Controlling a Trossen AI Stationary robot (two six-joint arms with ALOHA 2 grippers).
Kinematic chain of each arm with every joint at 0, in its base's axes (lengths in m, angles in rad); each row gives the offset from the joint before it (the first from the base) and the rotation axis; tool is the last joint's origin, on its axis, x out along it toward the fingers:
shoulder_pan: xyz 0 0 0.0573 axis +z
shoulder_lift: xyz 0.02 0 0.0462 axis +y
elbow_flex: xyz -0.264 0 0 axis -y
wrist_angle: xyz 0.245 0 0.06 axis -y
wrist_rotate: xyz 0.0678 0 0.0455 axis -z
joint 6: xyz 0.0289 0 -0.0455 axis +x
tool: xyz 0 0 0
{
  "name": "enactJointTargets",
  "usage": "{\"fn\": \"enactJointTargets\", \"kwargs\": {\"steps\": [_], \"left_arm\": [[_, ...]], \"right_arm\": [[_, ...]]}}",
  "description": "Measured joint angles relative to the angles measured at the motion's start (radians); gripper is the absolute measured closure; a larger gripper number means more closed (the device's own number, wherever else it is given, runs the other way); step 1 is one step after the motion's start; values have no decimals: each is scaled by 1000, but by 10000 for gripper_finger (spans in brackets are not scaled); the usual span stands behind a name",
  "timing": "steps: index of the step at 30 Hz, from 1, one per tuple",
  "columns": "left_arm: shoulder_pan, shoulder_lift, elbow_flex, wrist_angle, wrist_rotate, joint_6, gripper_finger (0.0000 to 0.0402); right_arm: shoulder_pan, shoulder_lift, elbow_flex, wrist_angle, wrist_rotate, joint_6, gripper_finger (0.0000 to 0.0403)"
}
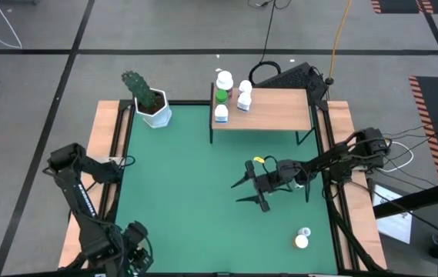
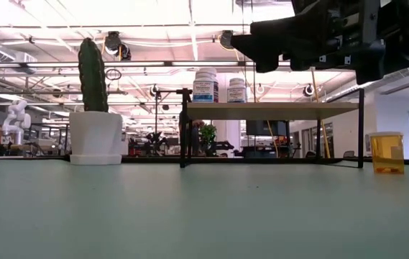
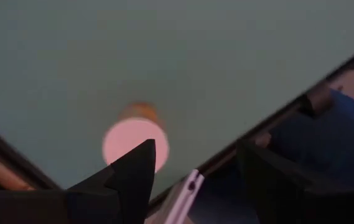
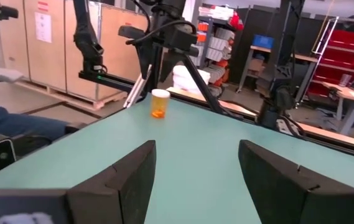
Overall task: Pick and place medicine bottles onto shelf by color
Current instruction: Put the orange pill bottle on the shelf, then put the bottom left orange pill bottle on the shelf
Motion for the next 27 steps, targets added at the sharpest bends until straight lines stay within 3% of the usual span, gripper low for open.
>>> {"fn": "enactJointTargets", "kwargs": {"steps": [11,20,27], "left_arm": [[-2,0,-59,-10,4,-100,164],[-1,4,-174,93,195,-119,72],[2,0,-172,122,203,-108,44]], "right_arm": [[-13,0,0,0,0,-1,181],[-12,0,1,0,0,0,181],[-12,0,2,1,0,4,181]]}}
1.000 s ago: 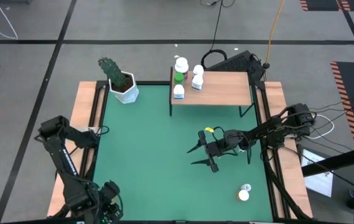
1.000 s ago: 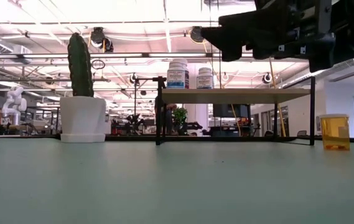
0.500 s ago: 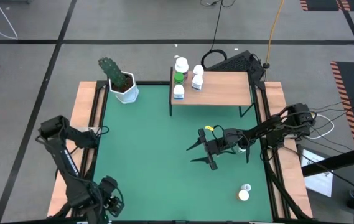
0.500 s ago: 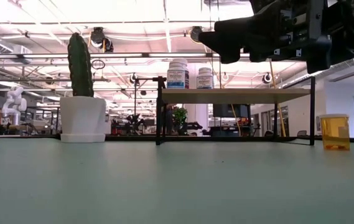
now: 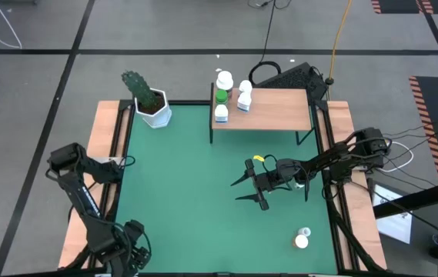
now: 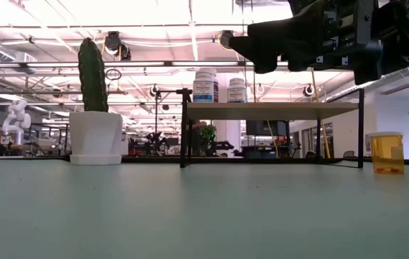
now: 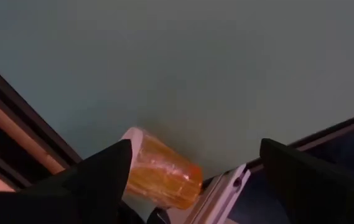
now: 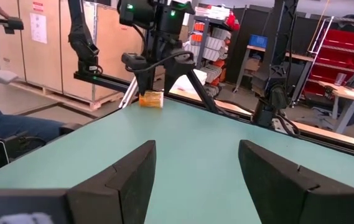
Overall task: Pick and place medicine bottles onto shelf by color
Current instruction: Put the bottom left orange pill bottle on the shelf
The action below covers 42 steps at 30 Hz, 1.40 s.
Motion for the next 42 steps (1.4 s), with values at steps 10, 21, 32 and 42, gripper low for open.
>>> {"fn": "enactJointTargets", "kwargs": {"steps": [10,21,32,42], "left_arm": [[8,-1,1,-4,213,-242,61],[-10,28,-3,47,154,-360,80],[-26,135,-4,64,223,-311,115],[-3,150,-5,28,154,-205,184]], "right_arm": [[-6,0,33,-14,30,76,181],[-5,0,33,-49,30,76,181],[-5,1,33,-37,31,87,181],[-5,1,33,-37,31,75,181]]}}
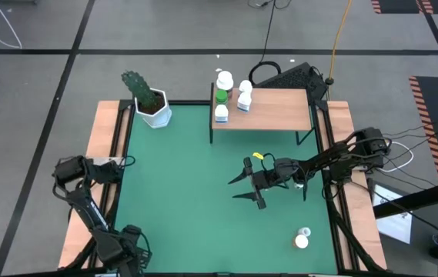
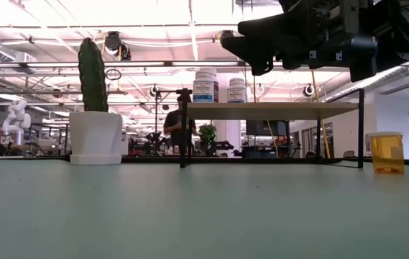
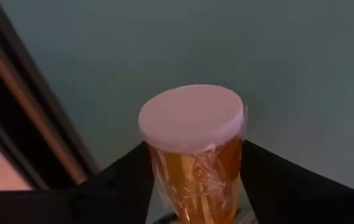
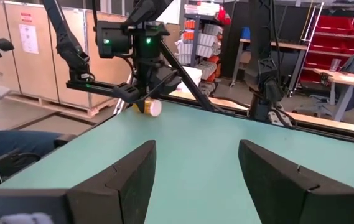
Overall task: Pick and place medicine bottles onto shelf by color
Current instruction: Put the bottom left orange pill bottle on the shelf
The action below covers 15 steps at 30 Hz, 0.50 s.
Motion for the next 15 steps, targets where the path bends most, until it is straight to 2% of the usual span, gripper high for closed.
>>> {"fn": "enactJointTargets", "kwargs": {"steps": [5,9,12,15], "left_arm": [[56,-10,1,-57,-137,125,218],[122,-22,2,-73,-311,302,218],[174,-39,2,-49,-467,488,207],[225,-42,2,-4,-609,748,202]], "right_arm": [[0,0,0,87,2,-4,181],[30,1,9,113,-1,0,181],[74,51,75,75,-3,-46,181],[120,156,198,3,-1,-83,179]]}}
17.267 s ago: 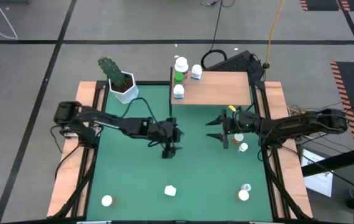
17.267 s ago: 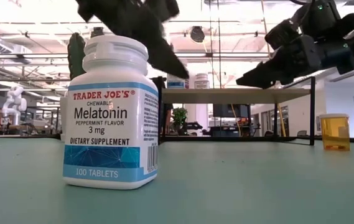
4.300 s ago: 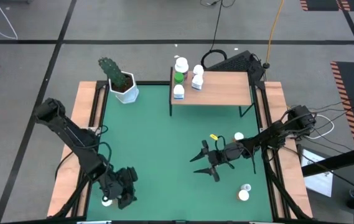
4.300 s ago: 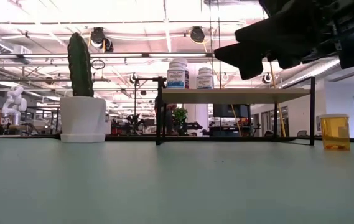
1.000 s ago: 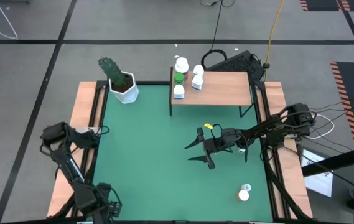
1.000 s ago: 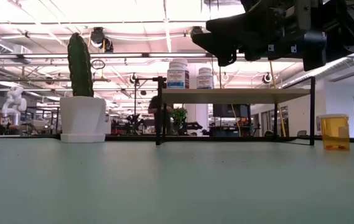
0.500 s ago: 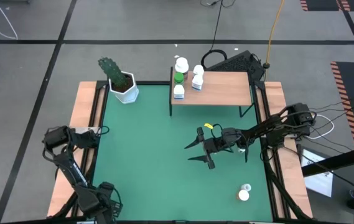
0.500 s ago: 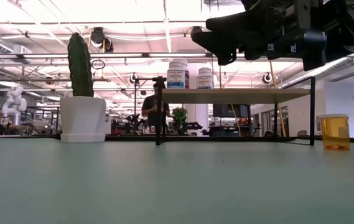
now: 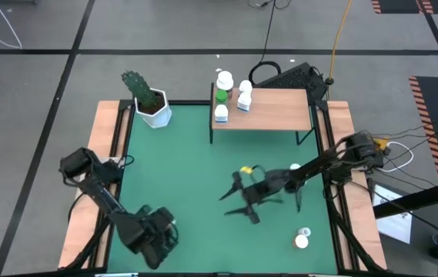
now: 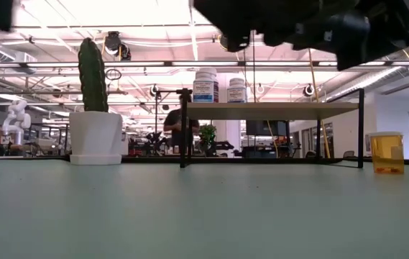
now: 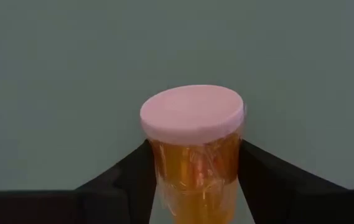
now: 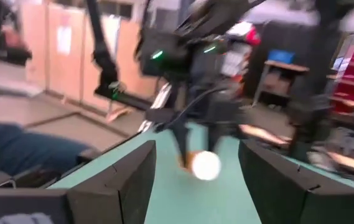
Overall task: Pick and place medicine bottles onto shelf by color
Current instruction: Put the bottom left orange pill bottle on the shelf
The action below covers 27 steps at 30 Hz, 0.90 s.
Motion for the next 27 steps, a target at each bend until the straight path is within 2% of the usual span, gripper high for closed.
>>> {"fn": "enactJointTargets", "kwargs": {"steps": [3,7,12,21,27], "left_arm": [[44,0,0,88,-110,289,201],[94,0,0,258,-207,633,200],[143,0,0,426,-247,972,200],[217,0,-1,532,-241,1160,199],[240,-1,-2,583,-251,1240,199]], "right_arm": [[30,99,120,-91,29,-24,164],[52,171,217,-248,159,-50,133],[72,199,255,-281,183,-30,95],[111,195,259,-304,191,-24,79],[113,194,259,-314,346,37,92]]}}
